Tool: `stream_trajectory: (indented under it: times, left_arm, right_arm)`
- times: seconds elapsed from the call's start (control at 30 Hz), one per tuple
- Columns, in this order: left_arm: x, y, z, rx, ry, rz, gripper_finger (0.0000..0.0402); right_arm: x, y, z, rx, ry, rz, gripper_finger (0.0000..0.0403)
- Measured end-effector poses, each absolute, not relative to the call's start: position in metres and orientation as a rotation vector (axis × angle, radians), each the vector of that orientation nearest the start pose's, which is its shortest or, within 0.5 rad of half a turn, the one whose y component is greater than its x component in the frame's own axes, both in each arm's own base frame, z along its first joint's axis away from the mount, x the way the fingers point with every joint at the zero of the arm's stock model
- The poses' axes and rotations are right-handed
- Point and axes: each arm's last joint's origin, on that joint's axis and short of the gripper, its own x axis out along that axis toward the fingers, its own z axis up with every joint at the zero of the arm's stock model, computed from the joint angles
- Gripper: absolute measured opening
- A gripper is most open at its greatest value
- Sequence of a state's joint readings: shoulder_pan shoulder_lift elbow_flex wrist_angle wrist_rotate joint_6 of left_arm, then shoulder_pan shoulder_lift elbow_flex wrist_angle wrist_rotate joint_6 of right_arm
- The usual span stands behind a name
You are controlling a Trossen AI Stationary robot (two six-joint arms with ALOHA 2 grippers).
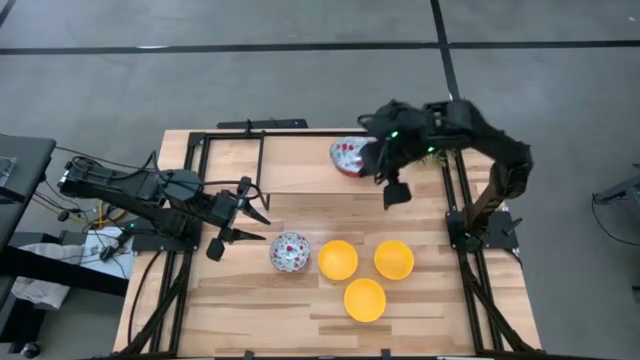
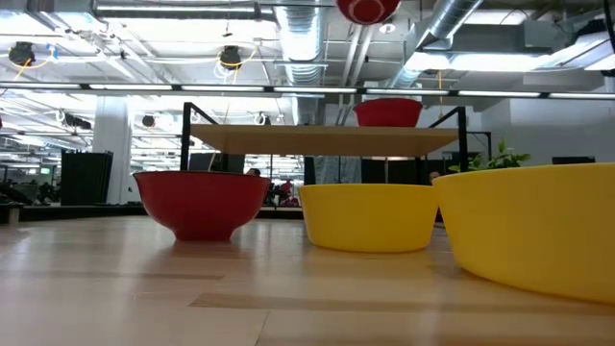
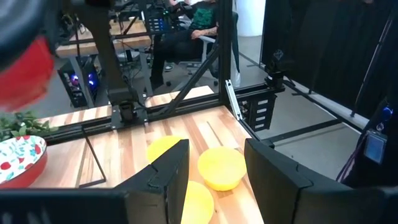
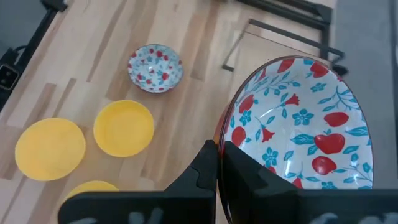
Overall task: Pick & Place Mini bowls
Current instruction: Stack the bottom red patterned bowl on top of the red patterned bowl on the shelf
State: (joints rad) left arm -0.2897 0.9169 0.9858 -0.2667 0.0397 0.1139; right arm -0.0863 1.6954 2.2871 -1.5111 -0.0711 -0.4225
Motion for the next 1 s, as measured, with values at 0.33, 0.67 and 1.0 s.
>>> stream_trajectory:
  times: [0.33, 0.67, 1.0]
  left_arm:
    - [0.187, -0.054, 0.371, 0.086, 0.183, -0.244, 0.0154]
    - [0.187, -0.053, 0.373, 0.042, 0.173, -0.204, 0.0154]
    - [0.188, -0.053, 0.373, 0.041, 0.165, -0.204, 0.0154]
  right_arm:
    - [0.241, -0.058, 0.490, -0.229, 0.908, 0.019, 0.0003]
    - [0.228, -0.085, 0.493, -0.151, 0.908, -0.106, 0.0003]
    - [0.194, -0.076, 0.511, -0.158, 0.826, -0.143, 0.0003]
